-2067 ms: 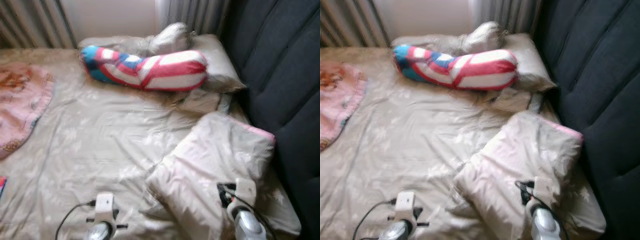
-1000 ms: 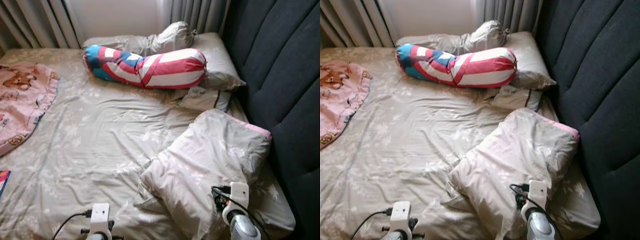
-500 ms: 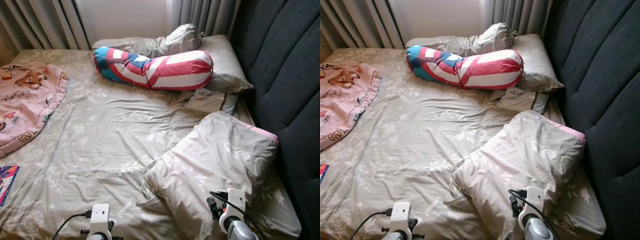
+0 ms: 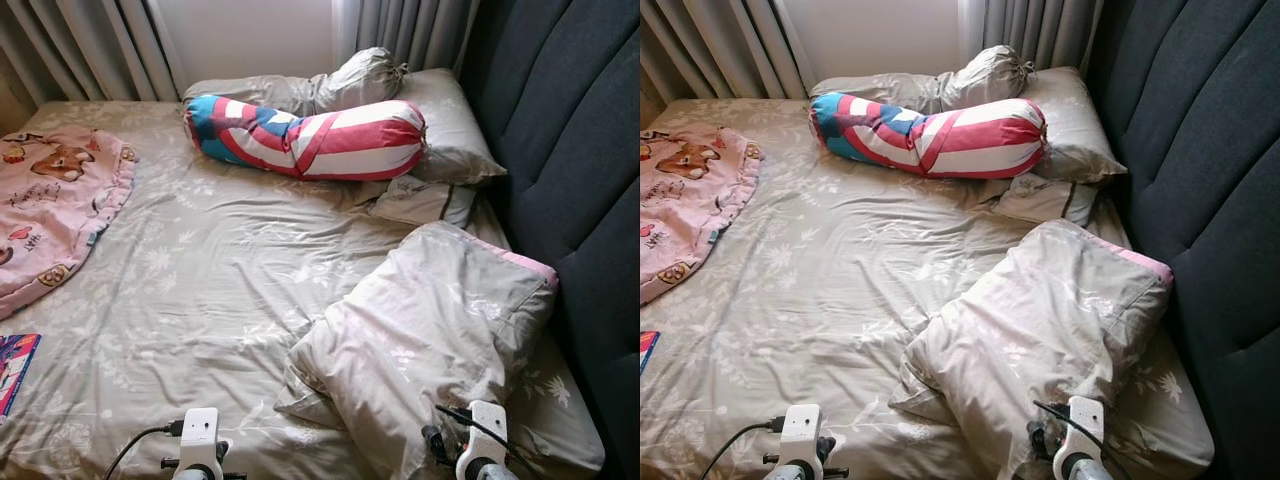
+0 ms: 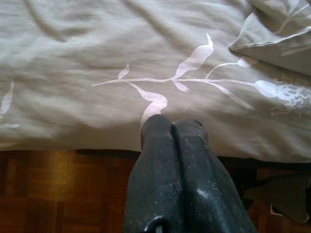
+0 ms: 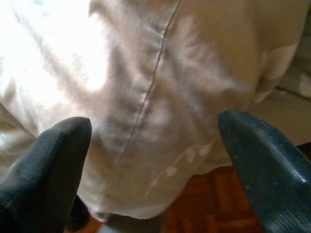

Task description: Clean up the room

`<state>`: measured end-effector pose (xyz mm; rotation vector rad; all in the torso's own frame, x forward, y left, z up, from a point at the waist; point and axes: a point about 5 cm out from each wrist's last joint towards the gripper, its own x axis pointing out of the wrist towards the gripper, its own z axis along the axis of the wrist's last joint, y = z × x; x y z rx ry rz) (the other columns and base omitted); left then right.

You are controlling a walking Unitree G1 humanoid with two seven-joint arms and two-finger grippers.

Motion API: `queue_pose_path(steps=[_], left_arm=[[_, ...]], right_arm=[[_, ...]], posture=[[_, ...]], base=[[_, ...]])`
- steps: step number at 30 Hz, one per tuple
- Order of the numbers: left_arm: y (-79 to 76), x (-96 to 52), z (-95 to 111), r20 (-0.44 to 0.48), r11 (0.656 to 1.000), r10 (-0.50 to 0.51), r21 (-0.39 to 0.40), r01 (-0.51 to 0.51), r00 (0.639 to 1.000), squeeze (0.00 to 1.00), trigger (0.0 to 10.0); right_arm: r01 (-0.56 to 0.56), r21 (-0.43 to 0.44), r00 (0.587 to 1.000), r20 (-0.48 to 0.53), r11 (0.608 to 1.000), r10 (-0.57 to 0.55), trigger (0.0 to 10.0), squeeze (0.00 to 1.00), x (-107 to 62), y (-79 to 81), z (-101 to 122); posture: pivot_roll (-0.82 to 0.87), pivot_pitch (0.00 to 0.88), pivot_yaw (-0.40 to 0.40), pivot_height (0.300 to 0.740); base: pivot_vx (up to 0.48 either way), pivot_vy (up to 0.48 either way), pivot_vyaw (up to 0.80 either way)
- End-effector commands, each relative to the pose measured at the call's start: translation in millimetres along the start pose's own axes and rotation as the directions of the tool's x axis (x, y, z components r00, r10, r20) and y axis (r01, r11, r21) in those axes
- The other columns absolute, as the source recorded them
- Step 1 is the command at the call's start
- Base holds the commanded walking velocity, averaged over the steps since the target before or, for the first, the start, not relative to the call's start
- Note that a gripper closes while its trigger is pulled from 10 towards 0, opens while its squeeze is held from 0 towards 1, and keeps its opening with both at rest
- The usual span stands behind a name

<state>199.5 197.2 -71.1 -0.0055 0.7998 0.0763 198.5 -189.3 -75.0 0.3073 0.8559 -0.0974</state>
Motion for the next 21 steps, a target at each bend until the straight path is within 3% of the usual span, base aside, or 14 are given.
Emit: queue_pose_path(steps=[1,6,16,19,21], left_arm=[[4.3,-1.8,-3.7,0.000,1.000,0.005,0.003,-0.005,1.000,0.00,10.0],[5.6,-1.7,0.7,0.031,1.000,-0.015,0.008,0.014,0.999,0.00,10.0],[8.4,-3.3,5.4,0.088,0.998,-0.053,0.021,0.051,0.995,0.00,10.0],[10.9,-4.1,4.7,0.092,0.998,-0.054,0.025,0.052,0.994,0.00,10.0],[13.7,-5.4,2.7,0.094,0.998,-0.052,0.027,0.050,0.994,0.00,10.0]], right_arm=[[0.000,0.041,1.000,-0.006,0.999,0.000,10.0,0.00,2.5,6.8,2.8],[0.002,0.030,1.000,0.031,1.000,-0.003,10.0,0.00,8.3,24.8,17.0],[0.050,0.031,0.996,0.076,0.998,-0.052,10.0,0.00,8.6,21.0,26.7],[0.084,0.064,0.989,0.116,0.994,-0.091,10.0,0.00,8.2,17.0,33.1],[0.099,0.117,0.971,0.206,0.988,-0.122,10.0,0.00,7.2,15.3,46.5]], posture=[[-0.06,0.103,-0.011,0.740],[-0.03,0.126,0.001,0.740],[0.00,0.172,0.019,0.740],[0.00,0.177,0.022,0.740],[0.00,0.185,0.024,0.740]], base=[[0.000,0.000,0.00],[0.000,0.000,0.00],[0.000,0.000,0.00],[0.000,0.000,0.00],[0.000,0.000,0.00]])
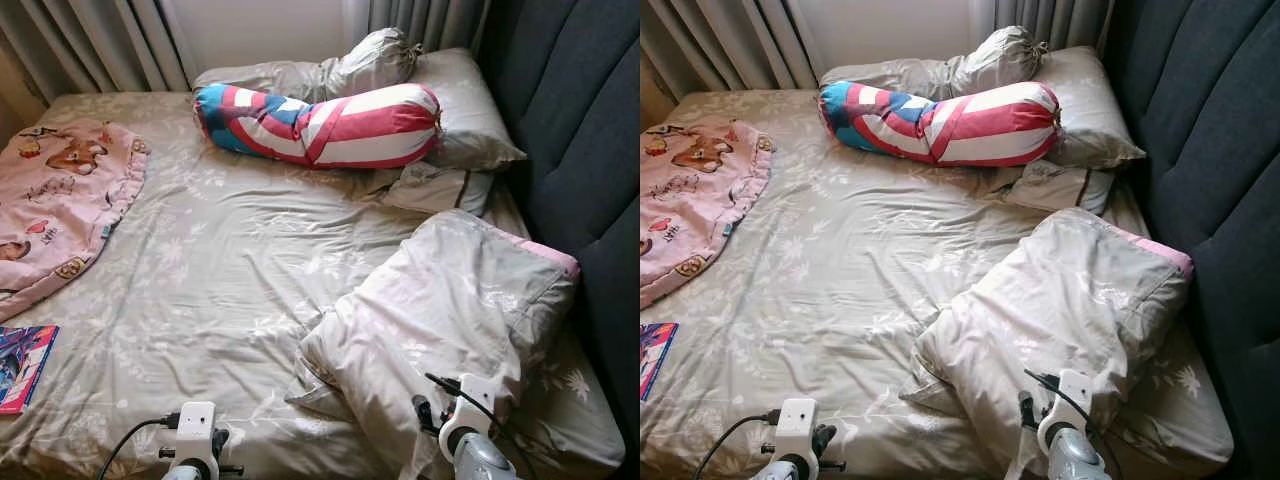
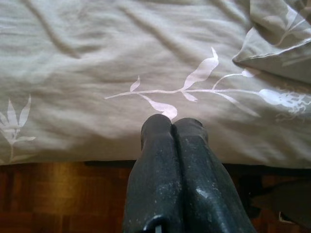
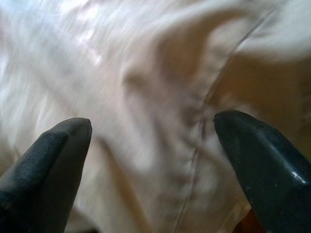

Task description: Clean up the room

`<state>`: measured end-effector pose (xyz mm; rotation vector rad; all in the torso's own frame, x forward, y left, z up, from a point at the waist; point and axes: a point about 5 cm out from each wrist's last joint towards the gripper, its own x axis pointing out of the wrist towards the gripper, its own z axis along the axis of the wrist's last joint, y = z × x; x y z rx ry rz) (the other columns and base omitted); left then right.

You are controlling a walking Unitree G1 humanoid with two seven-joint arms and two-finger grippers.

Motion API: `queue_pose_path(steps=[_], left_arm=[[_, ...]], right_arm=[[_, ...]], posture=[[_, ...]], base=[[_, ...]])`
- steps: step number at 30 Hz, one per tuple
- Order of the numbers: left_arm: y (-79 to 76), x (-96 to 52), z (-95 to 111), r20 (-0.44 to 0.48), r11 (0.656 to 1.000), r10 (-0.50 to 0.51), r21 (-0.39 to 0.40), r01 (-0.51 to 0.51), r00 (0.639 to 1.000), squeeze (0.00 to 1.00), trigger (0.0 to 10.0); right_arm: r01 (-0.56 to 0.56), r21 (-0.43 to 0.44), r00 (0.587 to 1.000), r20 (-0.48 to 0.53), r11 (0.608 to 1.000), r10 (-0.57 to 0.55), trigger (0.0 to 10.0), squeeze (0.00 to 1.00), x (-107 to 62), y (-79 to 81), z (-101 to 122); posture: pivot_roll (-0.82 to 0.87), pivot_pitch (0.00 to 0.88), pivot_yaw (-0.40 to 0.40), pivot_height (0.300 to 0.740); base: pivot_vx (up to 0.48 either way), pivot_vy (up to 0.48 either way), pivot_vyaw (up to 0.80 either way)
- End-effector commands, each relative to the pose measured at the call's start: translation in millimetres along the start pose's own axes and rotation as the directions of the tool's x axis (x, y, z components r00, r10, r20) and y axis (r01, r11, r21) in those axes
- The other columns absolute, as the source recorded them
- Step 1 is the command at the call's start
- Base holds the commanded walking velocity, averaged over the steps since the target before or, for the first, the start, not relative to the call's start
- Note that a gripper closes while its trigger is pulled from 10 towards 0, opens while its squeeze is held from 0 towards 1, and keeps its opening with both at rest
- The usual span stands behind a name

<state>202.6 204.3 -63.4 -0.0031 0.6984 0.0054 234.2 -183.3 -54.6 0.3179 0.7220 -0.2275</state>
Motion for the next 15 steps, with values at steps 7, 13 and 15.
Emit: queue_pose_path(steps=[7,13,15], left_arm=[[7.6,-5.1,-7.9,-0.011,1.000,0.010,0.003,-0.010,1.000,0.00,10.0],[7.7,-6.2,-9.7,-0.013,1.000,0.002,0.014,-0.002,1.000,0.00,10.0],[8.8,-6.8,-10.3,-0.014,1.000,0.000,0.018,0.000,1.000,0.00,10.0]], right_arm=[[0.038,0.050,0.998,0.046,0.998,-0.040,10.0,0.00,0.4,0.5,5.9],[0.040,0.043,0.999,-0.007,0.998,-0.040,10.0,0.00,-0.8,4.7,-5.2],[0.057,0.028,0.997,-0.061,0.998,-0.055,10.0,0.00,-1.6,5.8,-13.0]], posture=[[-0.01,0.185,0.025,0.740],[0.00,0.193,0.029,0.740],[0.00,0.197,0.030,0.740]], base=[[0.000,0.000,0.00],[0.000,0.000,0.00],[0.000,0.000,0.00]])
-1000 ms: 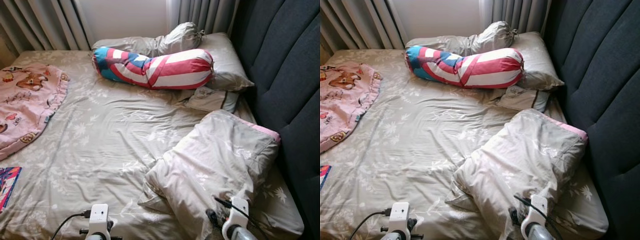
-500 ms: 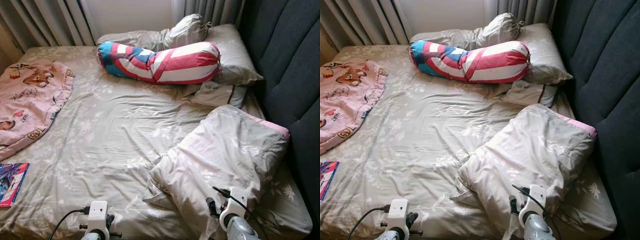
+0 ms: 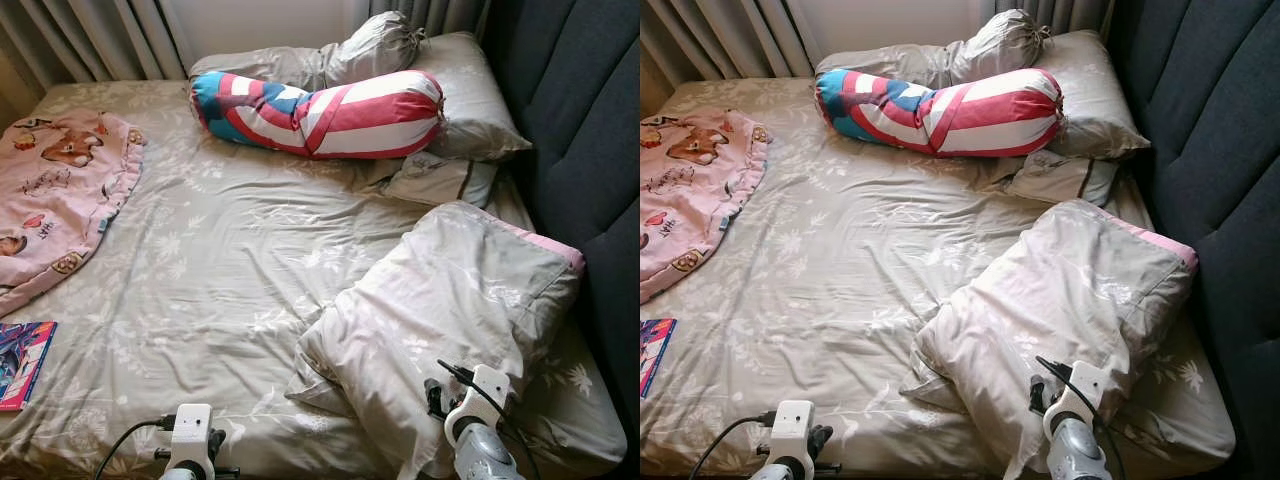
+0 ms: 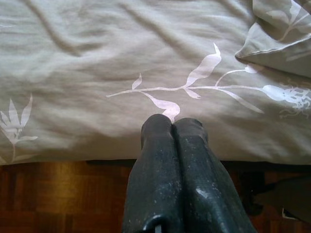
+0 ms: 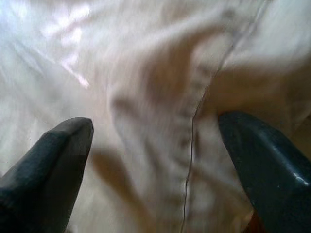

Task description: Clean up the room

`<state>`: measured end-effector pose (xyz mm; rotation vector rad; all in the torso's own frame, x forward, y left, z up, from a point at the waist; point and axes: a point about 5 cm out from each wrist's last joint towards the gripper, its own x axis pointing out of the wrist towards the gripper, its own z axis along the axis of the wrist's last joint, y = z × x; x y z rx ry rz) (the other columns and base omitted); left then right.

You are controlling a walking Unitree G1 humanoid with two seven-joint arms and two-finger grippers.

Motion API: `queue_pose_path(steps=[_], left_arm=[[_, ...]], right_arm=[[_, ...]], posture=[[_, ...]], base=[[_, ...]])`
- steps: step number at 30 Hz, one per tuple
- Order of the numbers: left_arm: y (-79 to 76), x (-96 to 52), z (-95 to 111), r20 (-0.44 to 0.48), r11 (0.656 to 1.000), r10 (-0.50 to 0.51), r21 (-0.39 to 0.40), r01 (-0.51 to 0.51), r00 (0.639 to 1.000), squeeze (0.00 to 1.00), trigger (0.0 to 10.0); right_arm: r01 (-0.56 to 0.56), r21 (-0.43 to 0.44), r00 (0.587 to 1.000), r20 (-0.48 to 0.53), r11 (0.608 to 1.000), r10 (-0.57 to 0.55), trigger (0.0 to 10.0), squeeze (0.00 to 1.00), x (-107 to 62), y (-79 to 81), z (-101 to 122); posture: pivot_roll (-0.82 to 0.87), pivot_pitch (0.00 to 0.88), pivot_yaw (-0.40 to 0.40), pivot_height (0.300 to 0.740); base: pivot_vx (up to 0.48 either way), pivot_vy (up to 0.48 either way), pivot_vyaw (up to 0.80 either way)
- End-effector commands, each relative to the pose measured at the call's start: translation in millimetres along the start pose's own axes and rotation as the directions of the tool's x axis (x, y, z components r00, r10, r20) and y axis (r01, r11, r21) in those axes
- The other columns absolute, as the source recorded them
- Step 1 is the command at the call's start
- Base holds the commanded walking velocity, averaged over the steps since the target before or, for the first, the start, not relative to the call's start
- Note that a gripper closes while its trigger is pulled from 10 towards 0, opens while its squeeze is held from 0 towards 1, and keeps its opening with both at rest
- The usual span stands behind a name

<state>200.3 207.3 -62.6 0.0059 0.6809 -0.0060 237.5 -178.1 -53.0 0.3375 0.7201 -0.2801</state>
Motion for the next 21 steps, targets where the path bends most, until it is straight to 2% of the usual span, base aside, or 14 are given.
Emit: queue_pose_path(steps=[1,7,12,14,18,19,21], left_arm=[[5.5,-4.7,-9.4,-0.031,1.000,0.007,0.006,-0.007,0.999,0.00,10.0],[7.5,-5.8,-10.9,-0.037,1.000,0.014,0.021,-0.013,0.999,0.00,10.0],[9.0,-6.8,-11.7,-0.034,0.999,0.017,0.031,-0.016,0.999,0.00,10.0],[9.8,-7.4,-12.3,-0.034,0.999,0.018,0.033,-0.017,0.999,0.00,10.0],[11.1,-9.0,-14.6,-0.037,0.999,0.016,0.037,-0.015,0.999,0.00,10.0],[11.9,-10.6,-17.1,-0.041,0.999,0.013,0.041,-0.012,0.999,0.00,10.0],[12.0,-11.1,-17.8,-0.041,0.999,0.013,0.041,-0.011,0.999,0.00,10.0]], right_arm=[[0.016,-0.009,0.998,-0.065,1.000,-0.017,10.0,0.00,-2.5,-1.1,-14.2],[0.072,-0.046,0.989,-0.123,0.996,-0.077,10.0,0.00,-5.0,-6.3,-25.0],[0.017,0.017,0.986,-0.168,1.000,-0.014,10.0,0.00,-6.7,1.7,-33.5],[0.003,0.007,0.983,-0.185,1.000,-0.002,10.0,0.00,-7.3,3.7,-36.4],[0.022,0.045,0.972,-0.235,0.999,-0.011,10.0,0.00,-9.7,2.6,-44.8],[0.035,0.035,0.960,-0.278,0.999,-0.024,10.0,0.00,-12.0,-0.7,-51.9],[0.039,0.029,0.958,-0.285,0.999,-0.029,10.0,0.00,-12.6,-1.9,-53.5]], posture=[[0.00,0.197,0.030,0.740],[0.00,0.200,0.032,0.740],[0.01,0.205,0.037,0.740],[0.01,0.206,0.038,0.740],[0.02,0.216,0.044,0.740],[0.03,0.224,0.048,0.740],[0.03,0.226,0.049,0.740]], base=[[0.000,0.000,0.00],[0.000,0.000,0.00],[0.000,0.000,0.00],[0.000,0.000,0.00],[0.000,0.000,0.00],[0.000,0.000,0.00],[0.000,0.000,0.00]])
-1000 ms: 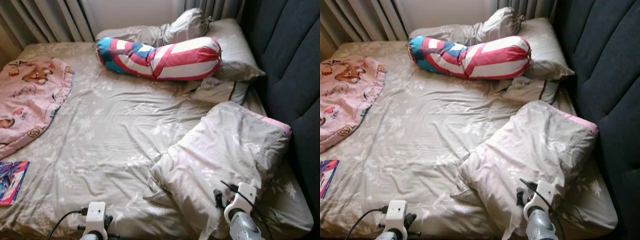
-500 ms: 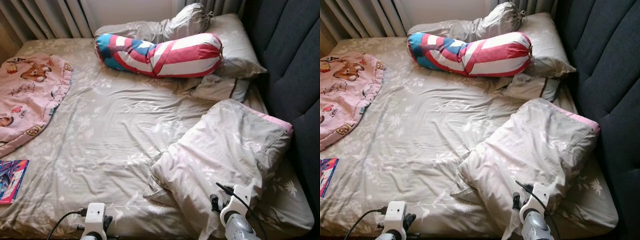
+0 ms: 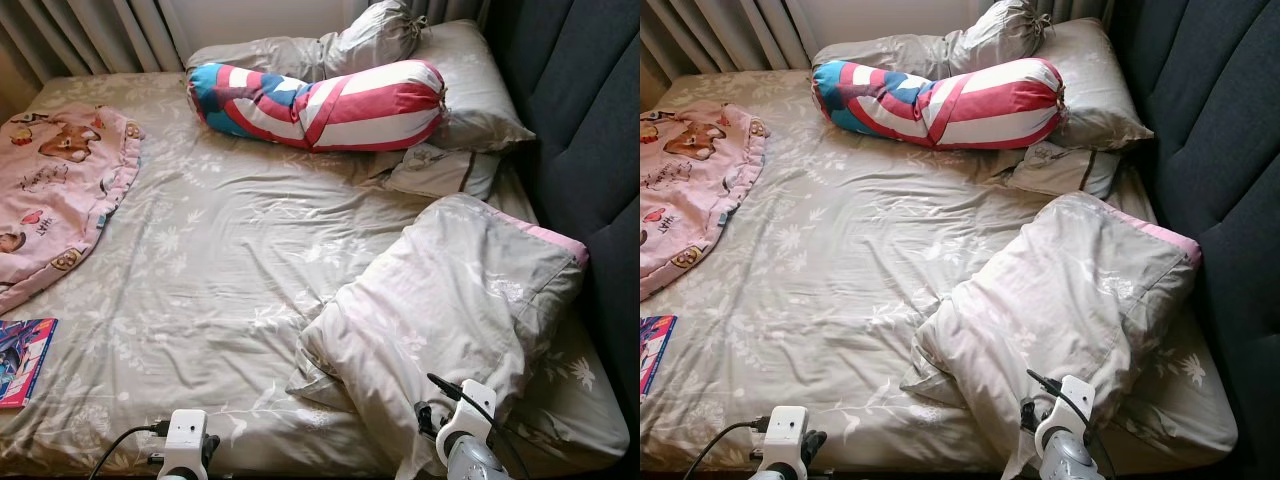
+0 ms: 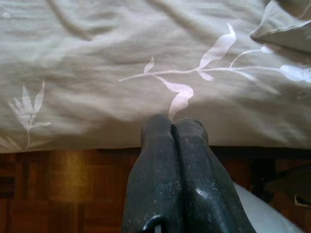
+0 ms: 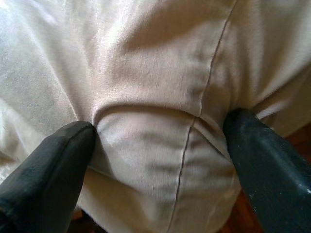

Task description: Clean up the room

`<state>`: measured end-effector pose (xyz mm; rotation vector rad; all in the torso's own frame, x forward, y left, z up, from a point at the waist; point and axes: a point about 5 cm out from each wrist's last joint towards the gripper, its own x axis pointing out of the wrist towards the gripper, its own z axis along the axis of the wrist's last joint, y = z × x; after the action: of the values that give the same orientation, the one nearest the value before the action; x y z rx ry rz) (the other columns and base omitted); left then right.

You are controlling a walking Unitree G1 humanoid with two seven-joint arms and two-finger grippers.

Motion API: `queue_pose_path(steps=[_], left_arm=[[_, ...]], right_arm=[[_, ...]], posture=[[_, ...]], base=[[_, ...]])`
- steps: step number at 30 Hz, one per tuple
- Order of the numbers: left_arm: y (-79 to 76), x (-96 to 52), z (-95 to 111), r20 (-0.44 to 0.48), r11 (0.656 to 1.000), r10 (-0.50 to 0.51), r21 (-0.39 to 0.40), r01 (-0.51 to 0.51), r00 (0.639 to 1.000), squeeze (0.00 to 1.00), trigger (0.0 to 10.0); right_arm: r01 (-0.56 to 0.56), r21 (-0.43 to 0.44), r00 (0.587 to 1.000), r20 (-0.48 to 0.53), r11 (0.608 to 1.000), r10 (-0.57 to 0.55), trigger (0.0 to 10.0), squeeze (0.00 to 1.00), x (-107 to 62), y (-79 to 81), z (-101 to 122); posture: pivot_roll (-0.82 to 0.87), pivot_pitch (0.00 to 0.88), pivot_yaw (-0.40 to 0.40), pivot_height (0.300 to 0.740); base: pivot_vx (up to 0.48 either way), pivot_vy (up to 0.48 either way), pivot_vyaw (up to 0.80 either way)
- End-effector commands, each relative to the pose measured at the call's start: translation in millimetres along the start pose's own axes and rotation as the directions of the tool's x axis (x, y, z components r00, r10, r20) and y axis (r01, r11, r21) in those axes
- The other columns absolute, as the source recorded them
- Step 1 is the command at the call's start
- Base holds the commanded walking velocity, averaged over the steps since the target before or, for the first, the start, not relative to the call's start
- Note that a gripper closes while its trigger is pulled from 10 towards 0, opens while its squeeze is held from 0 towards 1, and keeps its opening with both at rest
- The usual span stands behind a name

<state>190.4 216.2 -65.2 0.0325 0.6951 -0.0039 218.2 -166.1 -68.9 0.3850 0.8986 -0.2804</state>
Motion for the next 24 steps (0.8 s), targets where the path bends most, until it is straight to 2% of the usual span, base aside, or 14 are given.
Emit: queue_pose_path(steps=[1,7,12,13,14,24], left_arm=[[3.1,-5.6,-11.0,-0.028,1.000,0.000,0.020,0.001,1.000,0.00,10.0],[6.6,-9.2,-14.9,-0.027,0.999,0.000,0.032,0.000,1.000,0.00,10.0],[9.2,-10.7,-16.3,-0.028,0.999,0.004,0.042,-0.003,1.000,0.00,10.0],[9.6,-11.1,-16.6,-0.029,0.999,0.005,0.045,-0.003,1.000,0.00,10.0],[10.4,-11.6,-16.9,-0.027,0.999,0.004,0.051,-0.003,1.000,0.00,10.0],[18.1,-18.1,-21.5,-0.016,0.998,0.011,0.061,-0.010,1.000,0.00,10.0]], right_arm=[[0.032,-0.012,0.991,-0.131,0.999,-0.033,10.0,0.00,-3.9,-7.3,-31.5],[0.052,-0.026,0.987,-0.149,0.998,-0.055,10.0,0.00,-5.7,-15.8,-38.5],[0.058,-0.065,0.987,-0.145,0.996,-0.067,10.0,0.00,-5.4,-17.0,-36.7],[0.060,-0.077,0.987,-0.145,0.995,-0.070,6.5,0.00,-5.4,-17.1,-36.3],[0.060,-0.096,0.987,-0.144,0.994,-0.074,0.0,0.00,-5.3,-17.1,-36.0],[0.064,-0.153,0.982,-0.165,0.986,-0.089,0.0,0.00,-7.3,-19.1,-45.2]], posture=[[0.03,0.231,0.050,0.740],[0.06,0.252,0.060,0.740],[0.06,0.257,0.066,0.740],[0.06,0.257,0.066,0.740],[0.07,0.259,0.066,0.740],[0.09,0.284,0.077,0.740]], base=[[0.000,0.000,0.00],[0.000,0.000,0.00],[0.000,0.000,0.00],[0.000,0.000,0.00],[0.000,0.000,0.00],[0.000,0.000,0.00]])
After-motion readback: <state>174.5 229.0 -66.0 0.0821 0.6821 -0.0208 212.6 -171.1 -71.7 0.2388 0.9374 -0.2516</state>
